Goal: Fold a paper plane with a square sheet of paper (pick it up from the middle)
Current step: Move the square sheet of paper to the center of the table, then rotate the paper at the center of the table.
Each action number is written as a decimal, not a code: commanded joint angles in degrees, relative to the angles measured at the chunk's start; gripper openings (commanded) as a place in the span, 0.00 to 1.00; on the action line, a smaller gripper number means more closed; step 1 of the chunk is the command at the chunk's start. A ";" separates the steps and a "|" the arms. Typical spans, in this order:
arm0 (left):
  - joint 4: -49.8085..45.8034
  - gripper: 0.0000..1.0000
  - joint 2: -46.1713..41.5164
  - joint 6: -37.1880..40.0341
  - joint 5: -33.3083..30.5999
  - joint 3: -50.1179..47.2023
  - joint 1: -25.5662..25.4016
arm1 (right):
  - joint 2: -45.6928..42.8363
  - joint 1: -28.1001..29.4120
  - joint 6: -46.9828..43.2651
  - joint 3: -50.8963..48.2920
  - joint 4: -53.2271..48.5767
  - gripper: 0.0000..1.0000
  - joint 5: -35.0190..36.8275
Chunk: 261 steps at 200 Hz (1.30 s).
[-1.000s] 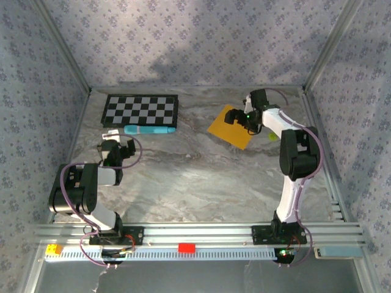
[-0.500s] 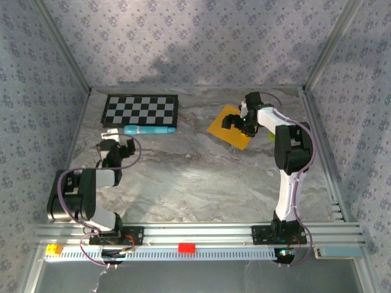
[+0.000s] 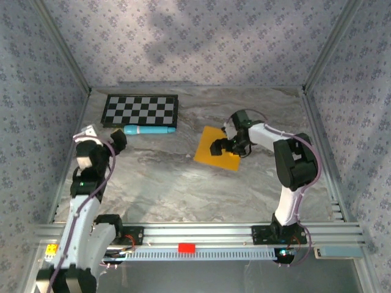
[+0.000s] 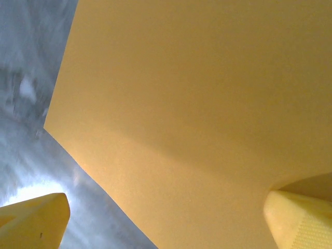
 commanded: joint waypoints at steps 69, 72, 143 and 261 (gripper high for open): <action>-21.95 0.89 2.08 -10.59 26.65 3.30 -1.37 | -0.46 23.50 10.13 -3.19 1.71 1.00 -4.47; -22.19 0.89 2.31 -10.77 26.85 3.53 -1.77 | -1.39 23.93 10.69 -2.93 2.22 1.00 -4.18; -27.32 0.87 10.34 -10.42 25.66 10.19 -10.38 | -4.57 23.74 30.14 -4.18 12.85 0.99 5.07; -30.57 0.82 9.57 -8.66 28.06 8.34 -11.58 | -6.51 31.17 50.10 -8.27 20.51 0.99 17.43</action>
